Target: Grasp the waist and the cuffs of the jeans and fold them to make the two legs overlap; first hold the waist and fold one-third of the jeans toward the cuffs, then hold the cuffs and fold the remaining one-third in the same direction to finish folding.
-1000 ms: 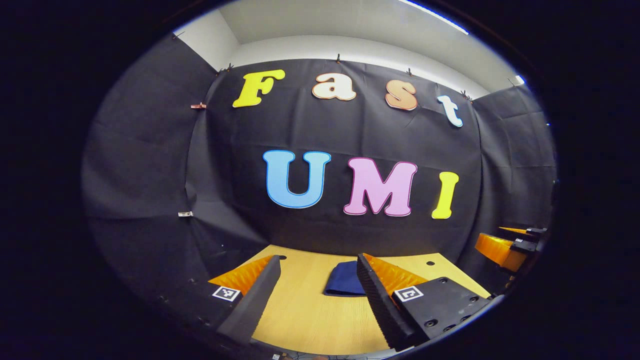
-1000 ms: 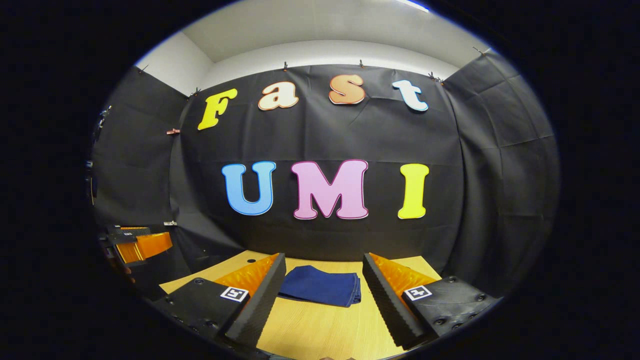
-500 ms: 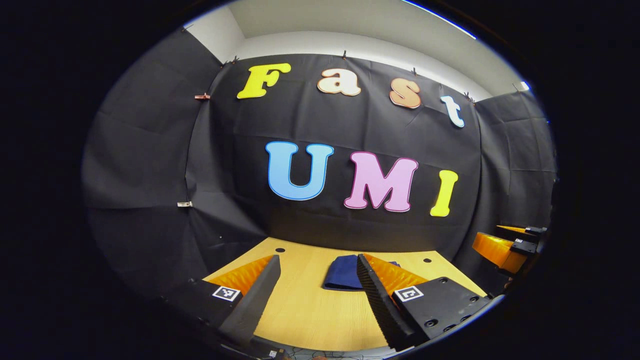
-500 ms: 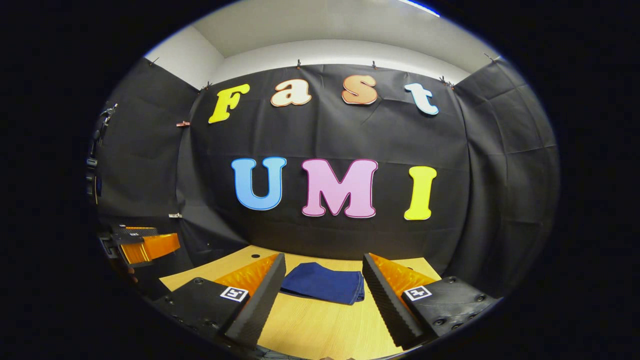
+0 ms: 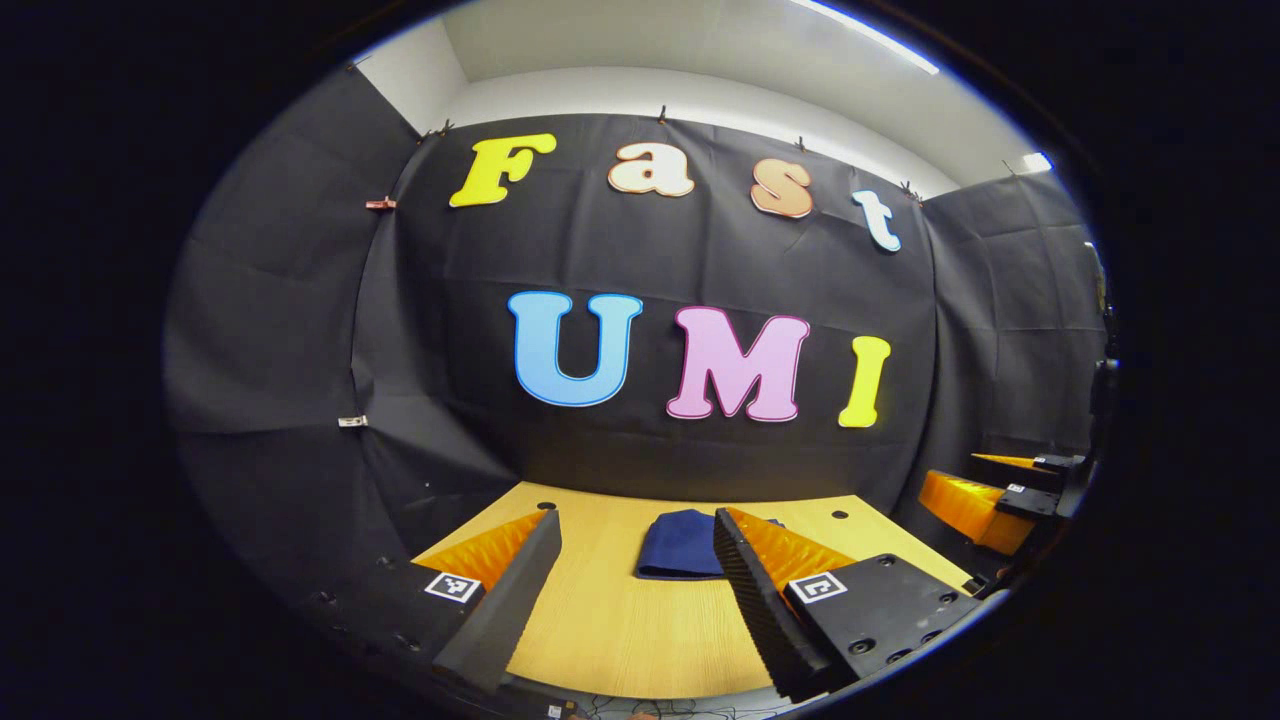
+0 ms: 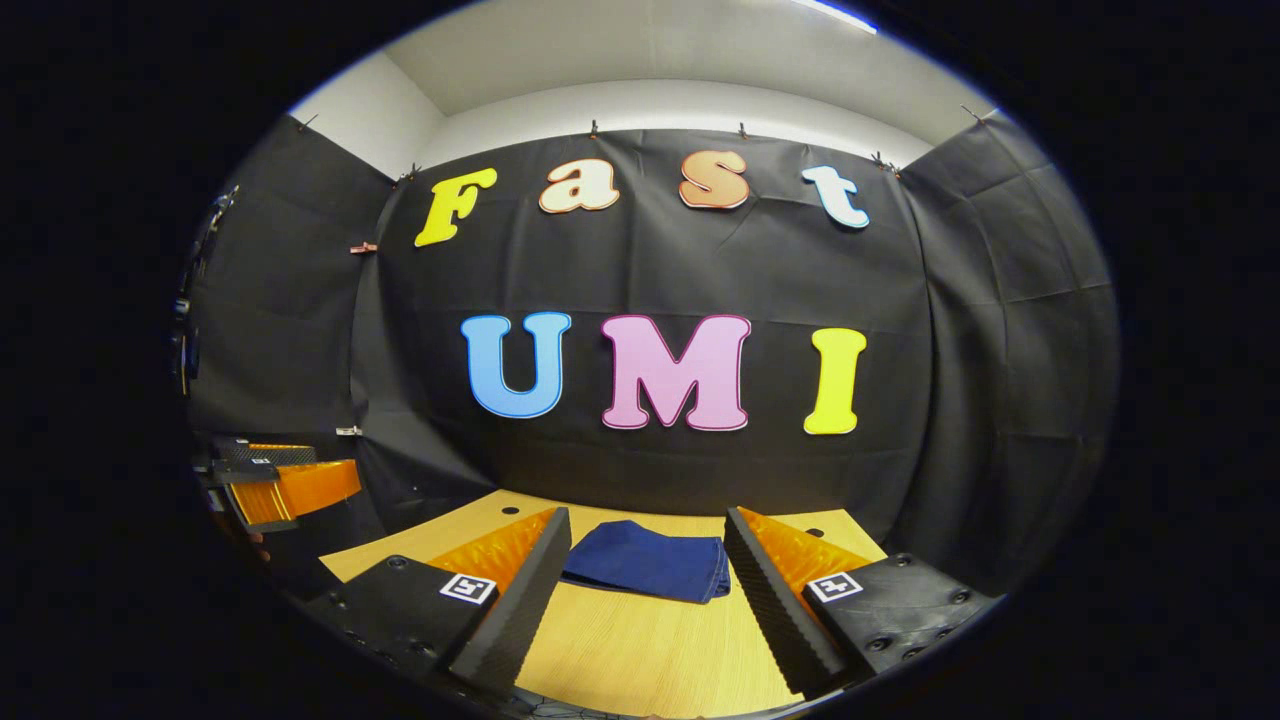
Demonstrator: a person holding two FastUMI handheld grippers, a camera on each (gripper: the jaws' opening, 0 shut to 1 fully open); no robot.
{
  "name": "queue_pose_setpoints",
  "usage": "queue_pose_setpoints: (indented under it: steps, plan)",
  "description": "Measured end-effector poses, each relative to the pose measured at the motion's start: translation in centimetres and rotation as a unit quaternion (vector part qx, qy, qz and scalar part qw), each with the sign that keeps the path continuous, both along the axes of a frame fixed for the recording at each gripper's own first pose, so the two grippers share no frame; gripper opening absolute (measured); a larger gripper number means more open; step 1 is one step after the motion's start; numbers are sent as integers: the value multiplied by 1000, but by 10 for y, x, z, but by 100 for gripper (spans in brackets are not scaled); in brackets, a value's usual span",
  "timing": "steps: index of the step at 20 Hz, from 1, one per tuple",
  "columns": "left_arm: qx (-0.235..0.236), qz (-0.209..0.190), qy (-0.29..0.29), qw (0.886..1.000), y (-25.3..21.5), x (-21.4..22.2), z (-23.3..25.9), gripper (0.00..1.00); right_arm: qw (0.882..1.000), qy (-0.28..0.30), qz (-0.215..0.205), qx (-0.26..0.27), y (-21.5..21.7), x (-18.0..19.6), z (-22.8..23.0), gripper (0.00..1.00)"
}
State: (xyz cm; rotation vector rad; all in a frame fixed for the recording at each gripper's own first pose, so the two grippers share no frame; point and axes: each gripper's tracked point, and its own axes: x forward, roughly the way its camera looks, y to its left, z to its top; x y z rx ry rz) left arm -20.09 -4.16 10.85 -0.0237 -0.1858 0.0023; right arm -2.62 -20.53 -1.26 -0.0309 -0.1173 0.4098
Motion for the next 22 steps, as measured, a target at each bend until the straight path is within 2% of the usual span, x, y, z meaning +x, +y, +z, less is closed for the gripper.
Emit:
queue_pose_setpoints:
  steps: [5,8,14,15,17,22]
  plan:
    - [-3,-10,9,1000,-5,-8,-6,96,1000,-8,14,-1,18,2,10,96]
    - [-4,-1,6,1000,1,-10,-1,96,999,6,32,-7,32,2,6,96]
    - [-28,18,3,999,15,-17,3,96,998,-3,63,-22,58,-3,12,96]
    - [-32,20,3,999,18,-18,1,96,998,-3,66,-23,60,-4,13,100]
    - [-33,29,3,999,24,-20,0,96,997,-4,71,-25,65,-5,13,96]
    - [-31,35,2,999,29,-27,-3,96,997,-4,73,-24,66,-8,10,98]
